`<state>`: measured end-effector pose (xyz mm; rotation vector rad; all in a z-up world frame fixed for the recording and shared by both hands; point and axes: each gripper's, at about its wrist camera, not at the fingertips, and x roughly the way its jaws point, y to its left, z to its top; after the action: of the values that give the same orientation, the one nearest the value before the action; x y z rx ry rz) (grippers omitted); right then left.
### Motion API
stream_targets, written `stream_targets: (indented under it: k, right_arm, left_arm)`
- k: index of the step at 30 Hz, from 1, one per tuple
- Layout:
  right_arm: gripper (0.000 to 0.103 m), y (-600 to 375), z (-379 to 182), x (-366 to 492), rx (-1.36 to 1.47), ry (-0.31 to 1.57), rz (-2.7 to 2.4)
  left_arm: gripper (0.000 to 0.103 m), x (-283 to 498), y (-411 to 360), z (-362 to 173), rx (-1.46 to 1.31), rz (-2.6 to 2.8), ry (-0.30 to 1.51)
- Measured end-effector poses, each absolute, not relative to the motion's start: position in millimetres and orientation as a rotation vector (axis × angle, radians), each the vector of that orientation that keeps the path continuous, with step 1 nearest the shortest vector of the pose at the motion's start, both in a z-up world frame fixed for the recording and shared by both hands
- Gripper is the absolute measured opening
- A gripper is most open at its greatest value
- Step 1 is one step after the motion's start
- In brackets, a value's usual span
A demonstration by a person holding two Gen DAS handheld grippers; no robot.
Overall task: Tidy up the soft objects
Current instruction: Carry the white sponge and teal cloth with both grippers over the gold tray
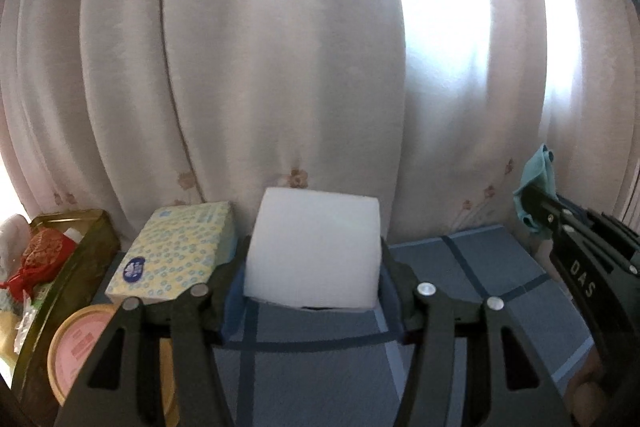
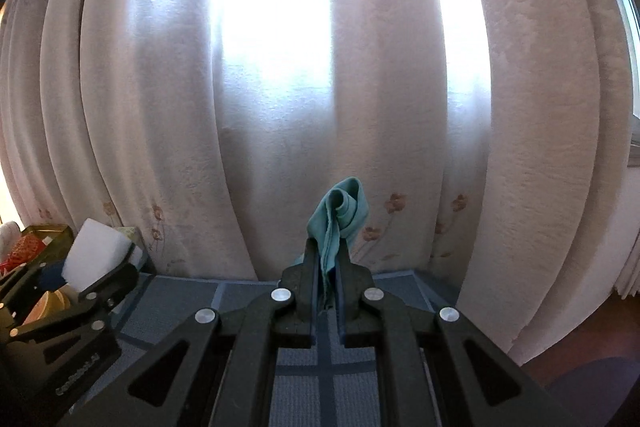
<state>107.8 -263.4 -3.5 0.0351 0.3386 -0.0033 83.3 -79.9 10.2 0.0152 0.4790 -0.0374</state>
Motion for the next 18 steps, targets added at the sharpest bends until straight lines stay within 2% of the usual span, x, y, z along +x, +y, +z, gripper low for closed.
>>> stream_targets:
  k: [18]
  right_arm:
    - [0.008,-238,-8,89,0.011,0.331,-0.038]
  left_arm:
    - [0.056,66,-62,10,-0.004,-0.039,0.478]
